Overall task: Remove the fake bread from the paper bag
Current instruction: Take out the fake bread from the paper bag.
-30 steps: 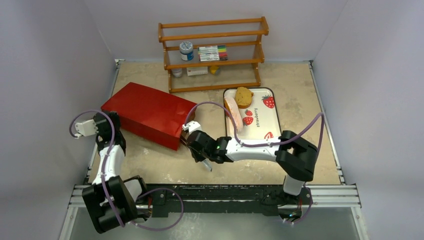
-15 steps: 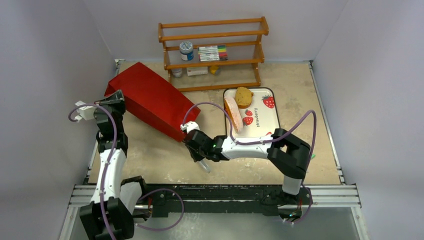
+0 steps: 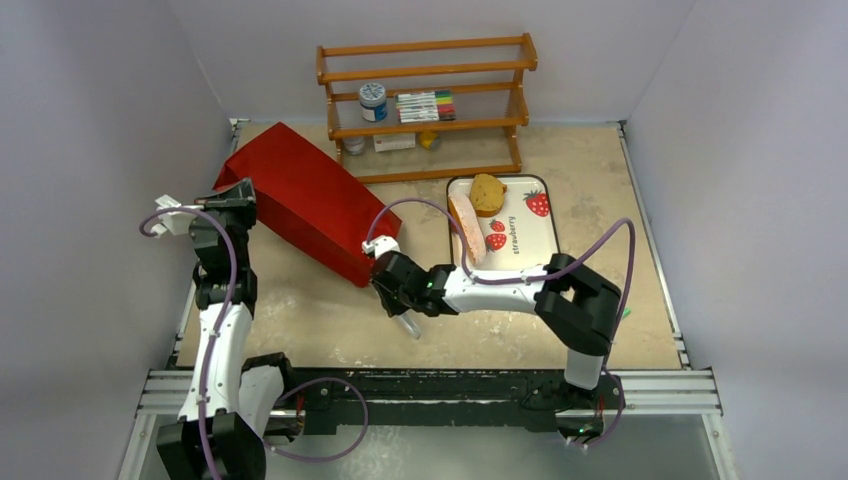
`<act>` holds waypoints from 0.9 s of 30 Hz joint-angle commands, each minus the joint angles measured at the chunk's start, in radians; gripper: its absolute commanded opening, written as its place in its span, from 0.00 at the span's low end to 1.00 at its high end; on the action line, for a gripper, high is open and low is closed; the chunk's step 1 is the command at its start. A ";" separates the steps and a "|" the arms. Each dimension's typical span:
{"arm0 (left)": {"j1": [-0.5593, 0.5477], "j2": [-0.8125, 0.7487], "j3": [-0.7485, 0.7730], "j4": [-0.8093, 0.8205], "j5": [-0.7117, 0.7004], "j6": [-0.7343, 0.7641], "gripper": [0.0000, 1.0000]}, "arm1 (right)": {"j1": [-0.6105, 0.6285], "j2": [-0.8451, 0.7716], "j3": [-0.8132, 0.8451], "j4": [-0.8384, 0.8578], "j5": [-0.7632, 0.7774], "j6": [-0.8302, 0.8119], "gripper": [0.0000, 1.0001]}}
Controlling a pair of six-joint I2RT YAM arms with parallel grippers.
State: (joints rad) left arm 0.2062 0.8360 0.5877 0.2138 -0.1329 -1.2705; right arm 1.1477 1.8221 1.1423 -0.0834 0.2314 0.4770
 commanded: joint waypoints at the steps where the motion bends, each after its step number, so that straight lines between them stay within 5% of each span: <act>1: -0.011 -0.017 0.057 0.070 0.040 0.003 0.00 | -0.014 -0.007 0.034 0.031 -0.013 -0.019 0.18; 10: -0.138 -0.049 0.109 0.079 0.021 0.054 0.00 | -0.029 0.002 0.043 0.038 -0.026 -0.033 0.18; 27: -0.136 0.030 -0.024 -0.078 -0.148 0.049 0.00 | -0.059 0.016 0.071 0.029 -0.030 -0.064 0.17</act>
State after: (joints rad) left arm 0.0708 0.8326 0.6197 0.1482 -0.2184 -1.2106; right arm 1.0996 1.8469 1.1606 -0.0753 0.2089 0.4400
